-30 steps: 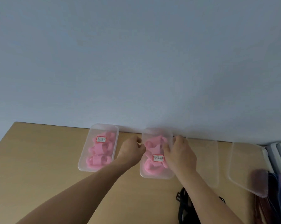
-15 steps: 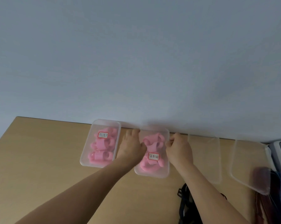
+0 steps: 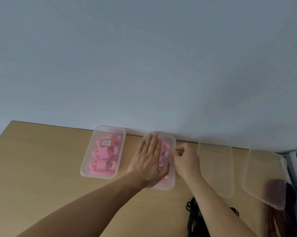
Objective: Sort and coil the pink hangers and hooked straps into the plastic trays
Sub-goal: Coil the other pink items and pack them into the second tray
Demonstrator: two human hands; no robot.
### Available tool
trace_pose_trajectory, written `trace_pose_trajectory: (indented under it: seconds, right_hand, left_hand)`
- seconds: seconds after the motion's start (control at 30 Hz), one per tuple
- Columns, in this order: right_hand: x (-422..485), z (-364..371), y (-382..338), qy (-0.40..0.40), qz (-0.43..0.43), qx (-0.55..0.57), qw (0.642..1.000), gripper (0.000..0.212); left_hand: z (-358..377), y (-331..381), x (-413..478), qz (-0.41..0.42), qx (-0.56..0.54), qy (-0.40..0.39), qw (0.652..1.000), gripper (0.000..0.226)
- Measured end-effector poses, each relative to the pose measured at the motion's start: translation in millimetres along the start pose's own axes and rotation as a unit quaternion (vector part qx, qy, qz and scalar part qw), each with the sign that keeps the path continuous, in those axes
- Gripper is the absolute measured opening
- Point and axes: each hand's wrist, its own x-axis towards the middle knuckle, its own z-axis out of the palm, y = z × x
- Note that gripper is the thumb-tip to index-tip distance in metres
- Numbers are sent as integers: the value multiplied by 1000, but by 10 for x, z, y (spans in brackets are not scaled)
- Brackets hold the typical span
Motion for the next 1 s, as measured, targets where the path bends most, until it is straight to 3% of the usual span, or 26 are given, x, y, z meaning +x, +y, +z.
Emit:
trace_pose_trajectory:
  seconds: [0.17, 0.3, 0.5, 0.73, 1.0]
  right_hand:
    - [159, -25, -27, -30, 40, -1, 999, 20]
    - [313, 4, -97, -24, 54, 9, 998, 33]
    - [398, 30, -116, -24, 119, 107, 987, 32]
    - [200, 12, -54, -44, 130, 139, 981, 20]
    - [-50, -34, 48, -60, 95, 90, 990, 13]
  left_hand:
    - [-31, -3, -1, 7, 9, -1, 1000, 78]
    - [-63, -1, -12, 11, 9, -4, 1000, 79]
    - [-50, -15, 7, 12, 12, 4, 1000, 83]
    - [-10, -27, 28, 7, -1, 26, 1000, 82]
    - [-21, -20, 16, 10, 1, 39, 999, 76]
